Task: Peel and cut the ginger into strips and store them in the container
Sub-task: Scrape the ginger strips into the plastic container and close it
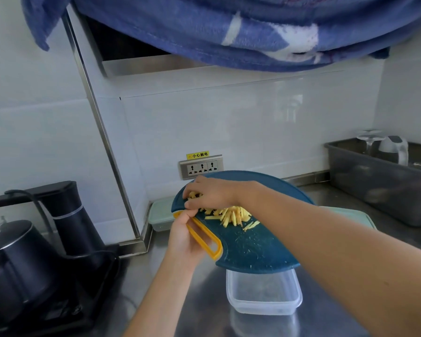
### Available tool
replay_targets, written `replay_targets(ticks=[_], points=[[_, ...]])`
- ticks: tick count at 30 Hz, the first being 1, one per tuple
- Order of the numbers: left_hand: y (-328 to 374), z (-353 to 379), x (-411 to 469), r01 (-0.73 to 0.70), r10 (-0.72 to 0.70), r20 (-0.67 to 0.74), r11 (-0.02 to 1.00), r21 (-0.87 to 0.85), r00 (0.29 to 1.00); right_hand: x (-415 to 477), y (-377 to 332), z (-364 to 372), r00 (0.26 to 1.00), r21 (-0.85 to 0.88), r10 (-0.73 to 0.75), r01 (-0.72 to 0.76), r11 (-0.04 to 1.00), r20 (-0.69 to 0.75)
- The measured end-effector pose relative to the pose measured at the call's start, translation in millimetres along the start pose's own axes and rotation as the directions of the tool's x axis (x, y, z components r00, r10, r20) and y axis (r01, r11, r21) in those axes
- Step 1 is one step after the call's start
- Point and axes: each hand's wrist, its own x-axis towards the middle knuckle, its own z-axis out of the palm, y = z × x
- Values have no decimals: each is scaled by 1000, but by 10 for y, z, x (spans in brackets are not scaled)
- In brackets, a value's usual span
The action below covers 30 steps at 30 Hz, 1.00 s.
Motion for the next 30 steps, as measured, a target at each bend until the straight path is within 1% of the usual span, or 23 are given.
replay_targets(ticks=[4, 6, 10, 17, 22, 25, 29, 30], points=[[-35, -4, -19, 4, -2, -31, 998, 67, 1000, -146, 69, 50, 998, 6, -38, 38, 999, -59], [-45, -22, -9, 1, 2, -48, 998, 57, 999, -216, 111, 65, 996, -22, -51, 49, 999, -71], [-39, -65, -28, -40, 40, -67, 999, 7, 997, -335, 166, 121, 997, -46, -50, 47, 998, -56], [22, -100, -59, -56, 52, -78, 998, -38, 996, -424, 194, 181, 997, 8, -54, 54, 999, -48], [-41, -70, -26, -51, 49, -88, 999, -14, 995, -457, 265, 179, 999, -1, -35, 35, 999, -36], [-73, -33, -7, -45, 44, -105, 999, -5, 993, -441, 224, 119, 997, -90, -43, 37, 995, -58], [-89, -52, 32, -29, 25, -57, 997, -75, 998, -350, 122, 111, 994, -251, -114, 112, 962, 6], [-93, -62, 42, -20, 16, -47, 996, -87, 999, -341, 129, 126, 991, -286, -134, 129, 950, 3]])
